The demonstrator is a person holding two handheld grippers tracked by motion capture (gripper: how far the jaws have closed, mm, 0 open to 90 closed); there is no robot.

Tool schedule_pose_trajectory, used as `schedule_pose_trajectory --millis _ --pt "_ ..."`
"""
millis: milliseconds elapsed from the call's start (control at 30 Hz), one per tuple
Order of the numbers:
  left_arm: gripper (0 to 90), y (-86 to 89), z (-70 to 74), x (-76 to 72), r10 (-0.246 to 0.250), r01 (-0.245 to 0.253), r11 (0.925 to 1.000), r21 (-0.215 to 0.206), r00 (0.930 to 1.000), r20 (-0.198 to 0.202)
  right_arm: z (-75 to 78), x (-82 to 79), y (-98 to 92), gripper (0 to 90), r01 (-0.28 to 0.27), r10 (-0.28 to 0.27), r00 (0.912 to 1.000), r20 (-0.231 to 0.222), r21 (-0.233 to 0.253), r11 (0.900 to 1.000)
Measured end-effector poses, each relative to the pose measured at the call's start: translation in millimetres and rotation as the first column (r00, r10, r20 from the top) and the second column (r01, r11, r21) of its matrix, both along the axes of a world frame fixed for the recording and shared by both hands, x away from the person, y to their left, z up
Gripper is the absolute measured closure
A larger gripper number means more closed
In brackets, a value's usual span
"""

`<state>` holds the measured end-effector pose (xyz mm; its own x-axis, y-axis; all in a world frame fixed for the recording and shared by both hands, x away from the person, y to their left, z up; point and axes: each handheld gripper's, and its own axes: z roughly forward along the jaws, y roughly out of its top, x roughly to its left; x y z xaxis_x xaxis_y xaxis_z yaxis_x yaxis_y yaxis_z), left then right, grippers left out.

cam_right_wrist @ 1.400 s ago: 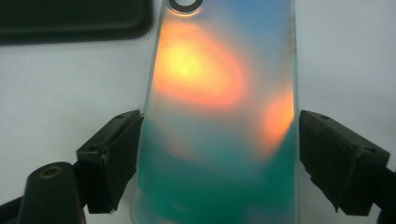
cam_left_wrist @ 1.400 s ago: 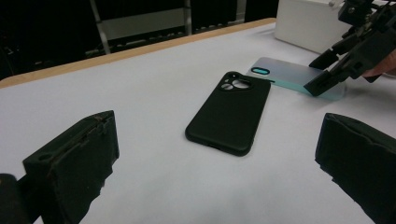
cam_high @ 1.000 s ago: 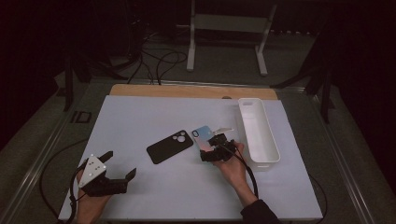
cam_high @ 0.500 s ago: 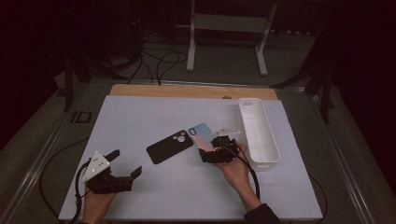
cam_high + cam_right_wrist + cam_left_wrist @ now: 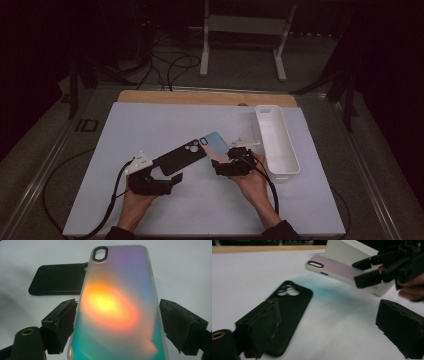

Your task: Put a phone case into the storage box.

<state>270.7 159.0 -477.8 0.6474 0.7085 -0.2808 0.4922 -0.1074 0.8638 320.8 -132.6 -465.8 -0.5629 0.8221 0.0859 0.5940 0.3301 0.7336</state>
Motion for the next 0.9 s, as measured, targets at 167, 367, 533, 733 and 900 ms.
schedule_pose_trajectory --millis 167,367,533,733,900 --pt "13.9 -16.0 -3.3 14.8 -0.027 0.025 0.9992 -0.031 0.9975 -0.066 1.8 -1.6 -1.0 16.6 -0.004 0.004 1.0 0.004 0.018 1.0" --pt "19.0 -28.0 -5.6 27.4 -0.06 0.053 0.9963 -0.068 0.9926 -0.105 2.6 -3.7 0.0 16.6 -0.023 0.023 0.9997 0.007 0.045 0.999" --pt "22.4 -32.9 -6.1 35.9 -0.066 0.052 0.993 -0.106 0.9889 -0.133 4.2 -6.6 2.3 16.6 -0.041 0.04 0.9991 0.015 0.063 0.997" --pt "25.2 -43.8 -13.2 48.5 -0.092 0.057 0.9832 -0.173 0.9762 -0.197 5.1 -10.3 6.8 16.6 -0.067 0.064 0.9975 0.028 0.09 0.994" --pt "26.6 -46.9 -14.9 54.3 -0.095 0.052 0.9791 -0.197 0.9717 -0.216 6.5 -12.9 8.2 16.6 -0.08 0.077 0.9963 0.039 0.093 0.992"
